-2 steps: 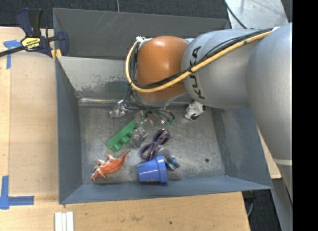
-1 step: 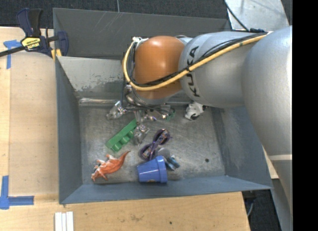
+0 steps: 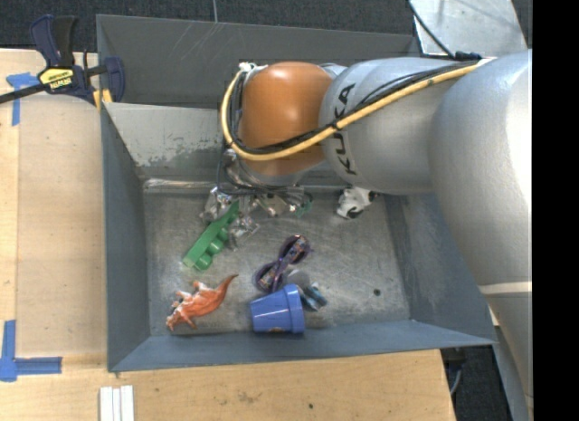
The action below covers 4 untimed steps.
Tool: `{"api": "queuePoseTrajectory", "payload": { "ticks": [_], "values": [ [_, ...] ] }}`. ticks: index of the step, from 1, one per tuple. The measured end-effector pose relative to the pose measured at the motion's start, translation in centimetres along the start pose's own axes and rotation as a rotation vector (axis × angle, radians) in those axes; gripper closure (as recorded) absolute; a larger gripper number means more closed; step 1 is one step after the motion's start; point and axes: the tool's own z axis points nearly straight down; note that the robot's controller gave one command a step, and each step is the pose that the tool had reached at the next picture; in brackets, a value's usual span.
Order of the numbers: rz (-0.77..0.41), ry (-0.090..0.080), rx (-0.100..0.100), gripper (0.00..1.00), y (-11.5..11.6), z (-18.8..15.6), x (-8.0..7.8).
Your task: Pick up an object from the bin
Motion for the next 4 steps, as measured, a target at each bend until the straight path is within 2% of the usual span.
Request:
{"api": "queuePoseTrajectory", "payload": {
  "ticks": [2, 3, 4],
  "values": [
    [0.000, 0.001, 0.000, 1.00, 0.0, -0.1, 0.0],
    [0.001, 0.013, -0.002, 1.00, 0.0, -0.8, 0.2],
    [0.002, 0.015, -0.002, 1.00, 0.0, -2.5, 0.2]
  ]
}}
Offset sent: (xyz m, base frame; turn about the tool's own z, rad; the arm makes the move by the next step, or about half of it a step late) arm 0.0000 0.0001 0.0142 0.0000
